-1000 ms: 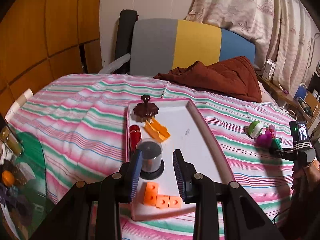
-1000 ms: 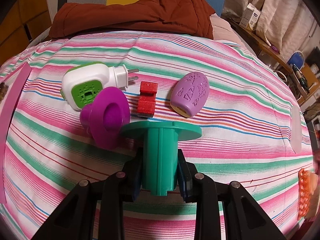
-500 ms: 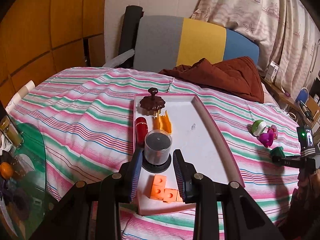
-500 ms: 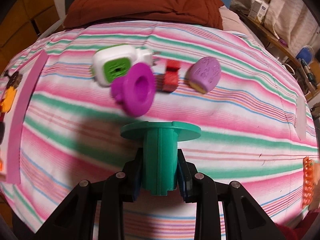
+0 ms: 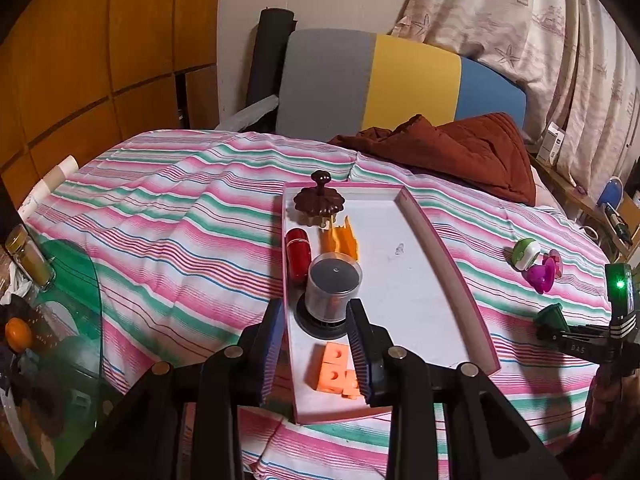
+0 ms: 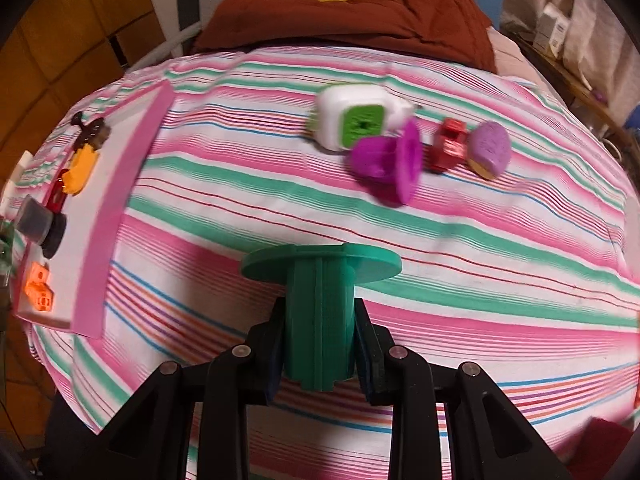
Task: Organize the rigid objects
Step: 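Lift the green funnel toy with the right tool and carry it to the tray, then lower the green toy onto the tray beside the cup and open the right tool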
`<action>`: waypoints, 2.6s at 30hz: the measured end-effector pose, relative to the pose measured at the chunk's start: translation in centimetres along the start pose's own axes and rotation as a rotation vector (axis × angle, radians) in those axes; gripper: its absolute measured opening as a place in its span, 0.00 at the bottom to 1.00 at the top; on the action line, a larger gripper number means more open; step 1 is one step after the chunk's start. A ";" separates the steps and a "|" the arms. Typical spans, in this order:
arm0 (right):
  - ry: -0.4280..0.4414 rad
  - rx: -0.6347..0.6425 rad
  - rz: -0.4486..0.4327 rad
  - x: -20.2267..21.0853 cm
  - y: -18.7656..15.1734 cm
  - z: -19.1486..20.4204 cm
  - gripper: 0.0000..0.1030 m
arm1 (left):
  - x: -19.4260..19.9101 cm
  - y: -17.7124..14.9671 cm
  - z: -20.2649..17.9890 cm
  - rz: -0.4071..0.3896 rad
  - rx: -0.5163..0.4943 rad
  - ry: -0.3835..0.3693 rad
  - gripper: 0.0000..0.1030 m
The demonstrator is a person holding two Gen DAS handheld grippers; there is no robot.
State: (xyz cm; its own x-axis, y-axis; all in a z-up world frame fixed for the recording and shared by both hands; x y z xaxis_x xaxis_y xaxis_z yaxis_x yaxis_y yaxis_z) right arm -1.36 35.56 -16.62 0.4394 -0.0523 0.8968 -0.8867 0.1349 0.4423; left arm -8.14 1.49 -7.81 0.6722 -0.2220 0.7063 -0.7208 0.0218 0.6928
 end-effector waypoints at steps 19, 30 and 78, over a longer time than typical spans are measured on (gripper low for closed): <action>0.202 0.173 -0.177 4.6 6.9 14.1 0.29 | 0.2 -0.4 1.9 -0.006 0.033 0.025 0.31; 0.244 0.342 -0.142 2.3 8.3 23.4 0.29 | 0.2 -0.9 4.0 -0.002 0.061 0.061 0.31; 0.214 0.304 -0.129 -0.1 7.2 23.8 0.47 | 1.7 -1.0 3.4 -0.023 0.041 0.064 0.31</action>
State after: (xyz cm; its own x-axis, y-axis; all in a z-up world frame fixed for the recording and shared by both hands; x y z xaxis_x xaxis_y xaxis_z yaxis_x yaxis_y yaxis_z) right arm -11.20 12.99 -13.19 0.5415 0.1627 0.8248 -0.8103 -0.1605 0.5636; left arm -6.86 -2.24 -7.79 0.6974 -0.1588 0.6988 -0.7102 -0.0228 0.7036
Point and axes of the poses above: each gripper's, at about its wrist camera, not at the fingertips, and x roughly against the way its jaws point, z to its left, y to its top, the point moved 8 cm from there along -x, roughly the way its jaws point, and after that the axes turned 5 degrees about x, right-handed, at the moved point
